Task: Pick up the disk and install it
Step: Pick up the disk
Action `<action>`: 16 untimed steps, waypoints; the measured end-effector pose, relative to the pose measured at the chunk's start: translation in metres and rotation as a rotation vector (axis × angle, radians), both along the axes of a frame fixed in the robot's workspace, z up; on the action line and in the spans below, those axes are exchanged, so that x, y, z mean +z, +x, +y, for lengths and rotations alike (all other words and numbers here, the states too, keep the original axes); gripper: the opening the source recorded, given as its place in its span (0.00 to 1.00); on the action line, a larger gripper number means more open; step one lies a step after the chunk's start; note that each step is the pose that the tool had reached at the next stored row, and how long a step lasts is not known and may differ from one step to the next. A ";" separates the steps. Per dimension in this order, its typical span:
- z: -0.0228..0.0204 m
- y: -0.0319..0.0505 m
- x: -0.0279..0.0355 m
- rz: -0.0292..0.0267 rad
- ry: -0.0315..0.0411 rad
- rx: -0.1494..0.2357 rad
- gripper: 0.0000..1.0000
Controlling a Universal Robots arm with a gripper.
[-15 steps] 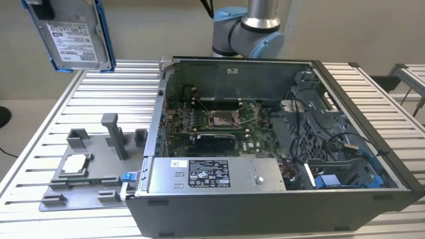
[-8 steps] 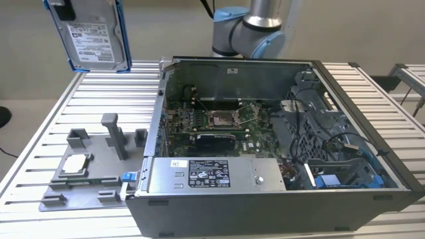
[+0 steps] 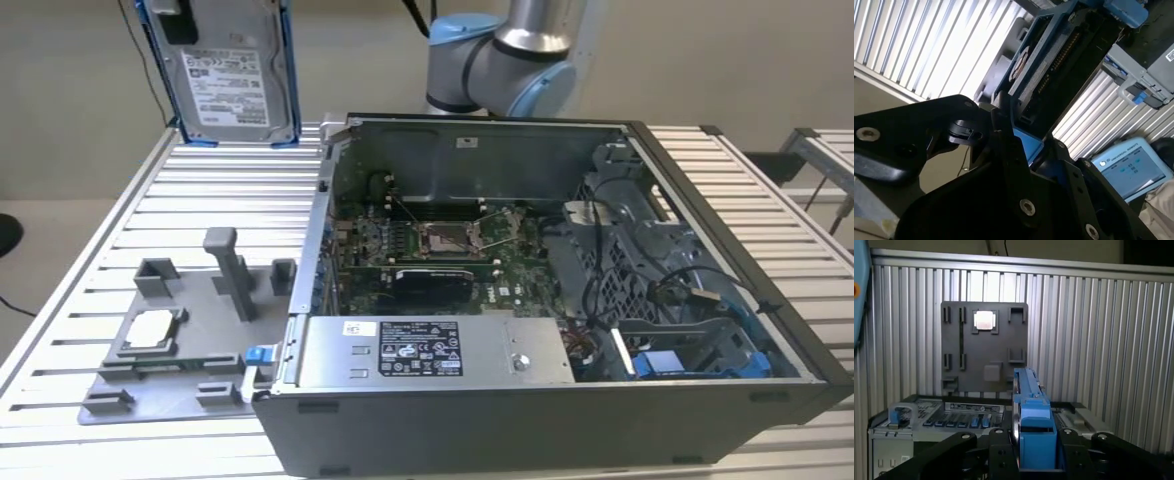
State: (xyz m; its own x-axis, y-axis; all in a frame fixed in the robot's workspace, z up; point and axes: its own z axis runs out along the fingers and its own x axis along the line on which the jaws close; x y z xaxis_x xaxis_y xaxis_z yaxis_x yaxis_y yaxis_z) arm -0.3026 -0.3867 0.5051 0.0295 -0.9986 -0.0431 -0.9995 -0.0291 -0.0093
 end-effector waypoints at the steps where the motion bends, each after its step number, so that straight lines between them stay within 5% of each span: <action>1: -0.0003 0.0045 -0.0003 -0.0001 0.0001 0.000 0.00; 9: -0.0058 0.0409 -0.0022 -0.0001 0.0000 0.000 0.00; 16: -0.0161 0.0662 -0.0041 -0.0001 0.0001 0.000 0.00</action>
